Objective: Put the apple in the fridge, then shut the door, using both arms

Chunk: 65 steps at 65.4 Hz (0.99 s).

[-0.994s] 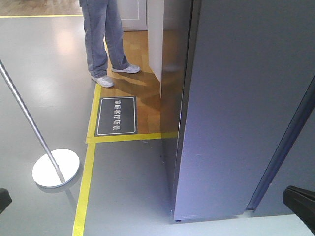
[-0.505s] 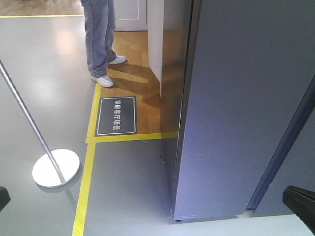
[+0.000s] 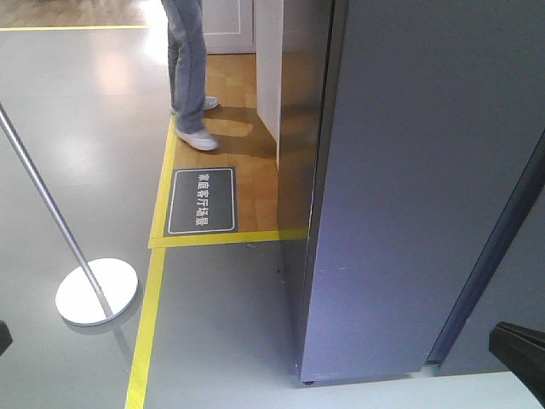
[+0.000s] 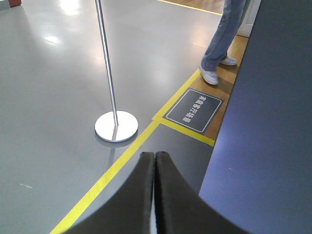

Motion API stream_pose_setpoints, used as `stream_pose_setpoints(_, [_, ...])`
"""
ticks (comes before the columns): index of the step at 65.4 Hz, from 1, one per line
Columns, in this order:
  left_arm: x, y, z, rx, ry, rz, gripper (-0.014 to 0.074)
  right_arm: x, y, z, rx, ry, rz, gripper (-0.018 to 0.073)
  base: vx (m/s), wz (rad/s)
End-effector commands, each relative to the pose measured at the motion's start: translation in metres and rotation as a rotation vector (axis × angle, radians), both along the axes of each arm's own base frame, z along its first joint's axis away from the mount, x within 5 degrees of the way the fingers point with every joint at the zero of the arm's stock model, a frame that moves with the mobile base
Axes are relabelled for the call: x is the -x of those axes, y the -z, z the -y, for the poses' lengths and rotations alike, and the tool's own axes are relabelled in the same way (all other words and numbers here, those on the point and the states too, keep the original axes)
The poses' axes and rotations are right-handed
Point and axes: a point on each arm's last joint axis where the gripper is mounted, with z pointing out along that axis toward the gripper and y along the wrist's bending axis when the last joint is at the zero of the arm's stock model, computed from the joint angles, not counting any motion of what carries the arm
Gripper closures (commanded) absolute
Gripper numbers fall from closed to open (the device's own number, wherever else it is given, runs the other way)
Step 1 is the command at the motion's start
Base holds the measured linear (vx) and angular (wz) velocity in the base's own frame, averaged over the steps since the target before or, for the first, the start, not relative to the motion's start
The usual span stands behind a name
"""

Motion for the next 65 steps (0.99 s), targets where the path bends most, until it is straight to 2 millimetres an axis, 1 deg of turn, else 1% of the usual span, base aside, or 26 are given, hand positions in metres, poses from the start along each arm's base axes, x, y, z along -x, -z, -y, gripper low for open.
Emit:
stream_pose_setpoints(1, [-0.002,-0.012,-0.003,0.014,-0.047,0.059,0.0603,-0.002,-0.011,0.001,-0.036,0.024,0.052,0.0562,0.00,0.00])
stream_pose_setpoints(6, [-0.003,-0.010,-0.007,-0.039,-0.072,0.055,0.0603,-0.002,-0.011,0.001,-0.036,0.024,0.052,0.0562,0.00,0.00])
stream_pose_setpoints(11, [-0.002,-0.007,-0.014,-0.105,-0.146,0.049,0.0603,-0.002,-0.011,0.001,-0.035,0.024,0.052,0.0562,0.00,0.00])
stream_pose_setpoints(15, [0.000,-0.008,-0.020,-0.093,-0.224,0.060,0.0603,-0.002,-0.011,0.001,-0.035,0.024,0.052,0.0562,0.00,0.00])
stream_pose_setpoints(22, [0.003,-0.011,-0.032,-0.080,-0.363,0.150,0.0603,-0.002,-0.011,0.001,-0.035,0.024,0.052,0.0562,0.00,0.00])
stream_pose_setpoints(25, [0.004,-0.009,-0.036,-0.080,-0.405,0.202,0.0603,-0.002,-0.011,0.001,-0.035,0.024,0.052,0.0562,0.00,0.00])
stream_pose_setpoints(31, [0.006,0.003,-0.039,-0.089,-0.439,0.258,0.0603,-0.002,-0.011,0.001,-0.035,0.024,0.052,0.0562,0.00,0.00])
stream_pose_setpoints(34, [0.007,0.012,-0.039,-0.106,-0.446,0.276,0.0603,-0.002,-0.011,0.001,-0.035,0.024,0.052,0.0562,0.00,0.00])
stream_pose_setpoints(47, [0.013,0.059,-0.040,-0.151,-0.449,0.274,0.0603,-0.002,-0.011,0.001,-0.035,0.024,0.052,0.0562,0.00,0.00])
stream_pose_setpoints(54, [0.008,0.078,-0.042,-0.213,-0.456,0.235,0.0603,-0.002,-0.011,0.001,-0.035,0.023,0.050,0.0562,0.00,0.00])
stream_pose_setpoints(59, [0.007,0.087,-0.042,-0.212,-0.458,0.225,0.0603,-0.002,-0.011,0.001,-0.034,0.020,0.048,0.0562,0.00,0.00])
stream_pose_setpoints(65, [0.007,0.088,-0.042,-0.221,-0.454,0.210,0.0603,-0.002,-0.011,0.000,-0.034,0.019,0.046,0.0562,0.00,0.00])
